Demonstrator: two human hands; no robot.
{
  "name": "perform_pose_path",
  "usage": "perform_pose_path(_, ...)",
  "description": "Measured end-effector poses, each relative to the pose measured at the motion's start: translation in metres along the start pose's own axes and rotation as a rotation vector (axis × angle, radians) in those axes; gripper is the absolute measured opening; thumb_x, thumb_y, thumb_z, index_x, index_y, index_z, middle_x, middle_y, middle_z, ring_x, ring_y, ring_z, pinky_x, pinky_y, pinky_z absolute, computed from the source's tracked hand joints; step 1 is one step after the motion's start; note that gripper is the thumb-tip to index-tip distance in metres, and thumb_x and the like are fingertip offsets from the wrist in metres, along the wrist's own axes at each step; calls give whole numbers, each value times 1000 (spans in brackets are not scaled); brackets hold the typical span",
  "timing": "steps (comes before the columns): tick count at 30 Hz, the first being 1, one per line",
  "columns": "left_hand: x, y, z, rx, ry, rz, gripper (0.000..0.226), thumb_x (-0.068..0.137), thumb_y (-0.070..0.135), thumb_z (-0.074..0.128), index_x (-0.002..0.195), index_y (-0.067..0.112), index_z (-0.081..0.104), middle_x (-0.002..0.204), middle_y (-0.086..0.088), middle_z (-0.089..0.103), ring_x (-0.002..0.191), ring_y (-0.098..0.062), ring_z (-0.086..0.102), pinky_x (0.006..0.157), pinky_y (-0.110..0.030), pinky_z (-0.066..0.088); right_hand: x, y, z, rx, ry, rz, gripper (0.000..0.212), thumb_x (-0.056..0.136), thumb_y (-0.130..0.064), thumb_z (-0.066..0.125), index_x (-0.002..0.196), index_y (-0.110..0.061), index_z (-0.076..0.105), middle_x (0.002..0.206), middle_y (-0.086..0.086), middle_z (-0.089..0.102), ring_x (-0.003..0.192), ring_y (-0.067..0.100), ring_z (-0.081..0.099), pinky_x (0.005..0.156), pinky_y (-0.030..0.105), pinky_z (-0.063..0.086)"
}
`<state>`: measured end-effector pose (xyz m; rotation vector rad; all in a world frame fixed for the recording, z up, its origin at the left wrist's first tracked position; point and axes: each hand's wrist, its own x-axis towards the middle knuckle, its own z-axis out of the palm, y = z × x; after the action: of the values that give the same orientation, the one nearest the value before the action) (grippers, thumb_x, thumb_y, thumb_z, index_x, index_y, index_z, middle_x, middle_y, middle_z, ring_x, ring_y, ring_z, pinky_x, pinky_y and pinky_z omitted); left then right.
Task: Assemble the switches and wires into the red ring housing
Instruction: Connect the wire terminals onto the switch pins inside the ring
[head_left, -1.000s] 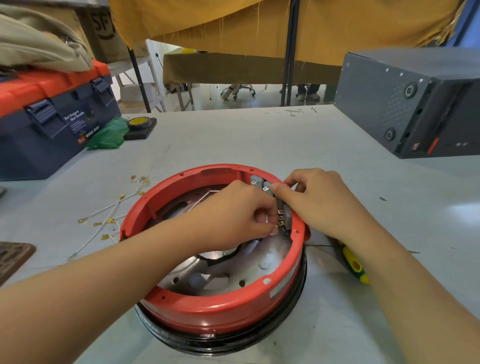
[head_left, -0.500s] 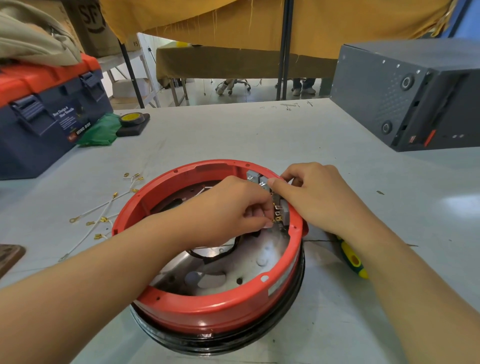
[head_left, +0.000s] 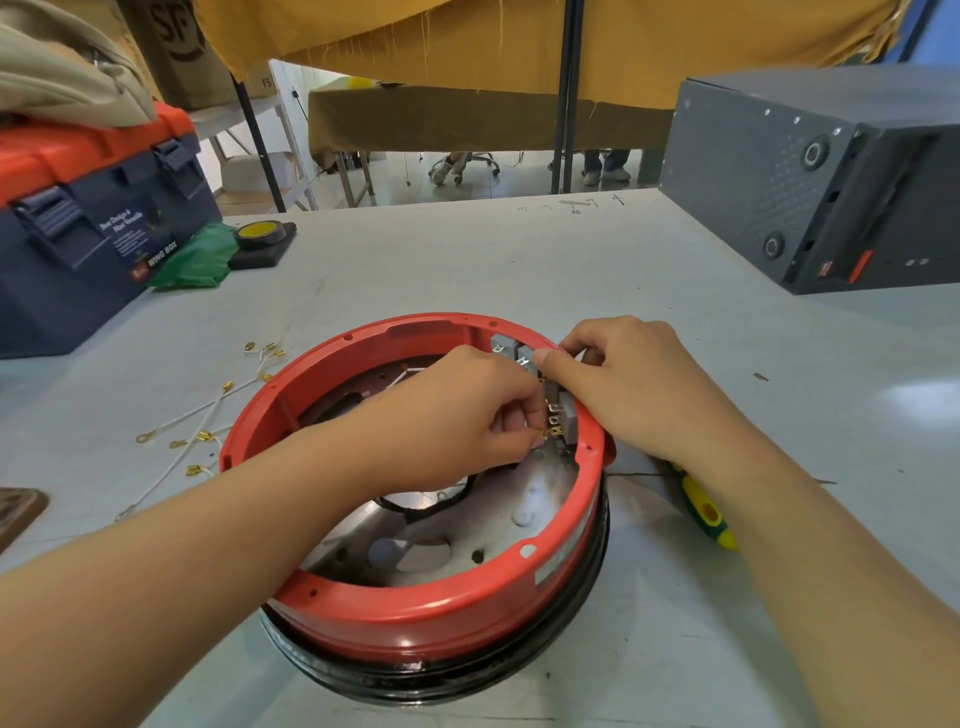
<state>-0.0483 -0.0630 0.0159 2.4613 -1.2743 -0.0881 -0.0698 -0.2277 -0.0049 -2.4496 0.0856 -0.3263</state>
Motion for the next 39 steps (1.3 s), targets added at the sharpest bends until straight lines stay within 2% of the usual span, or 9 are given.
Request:
perform_pose_path(4, 1, 1, 1, -27, 12, -34, 8, 83, 13, 62, 78, 16, 66, 63, 12, 56, 59, -1, 52, 58, -7, 34, 0, 0, 0, -6, 2, -6, 31, 87, -49, 55, 87, -21, 69, 69, -3, 60, 69, 14, 57, 55, 26, 39)
perform_pose_path(9, 2, 4, 3, -16, 28, -39, 12, 82, 12, 61, 73, 19, 62, 60, 13, 54, 57, -2, 51, 57, -8, 34, 0, 0, 0, -10, 9, -5, 32, 86, -49, 55, 88, -21, 69, 71, -2, 60, 70, 15, 57, 56, 26, 40)
perform_pose_path(23, 2, 5, 6, -27, 67, -65, 9, 80, 10, 60, 73, 9, 65, 62, 0, 61, 57, -8, 51, 57, -15, 38, 0, -2, 1, -10, 38, -18, 33, 87, -46, 56, 86, -15, 69, 69, 0, 60, 66, 12, 56, 54, 23, 40)
perform_pose_path(28, 3, 6, 7, -48, 76, -87, 10, 80, 11, 60, 74, 6, 66, 64, -4, 64, 63, -13, 55, 59, -18, 41, -1, -2, 1, -11, 43, -24, 33, 88, -46, 55, 85, -16, 69, 68, 0, 59, 63, 11, 56, 51, 22, 37)
perform_pose_path(39, 4, 8, 6, -51, 61, -127, 11, 80, 12, 59, 73, 5, 66, 63, -3, 63, 57, -10, 51, 60, -19, 41, -2, -4, 2, -25, 59, -34, 35, 88, -45, 55, 86, -13, 69, 70, 4, 61, 68, 16, 57, 58, 25, 42)
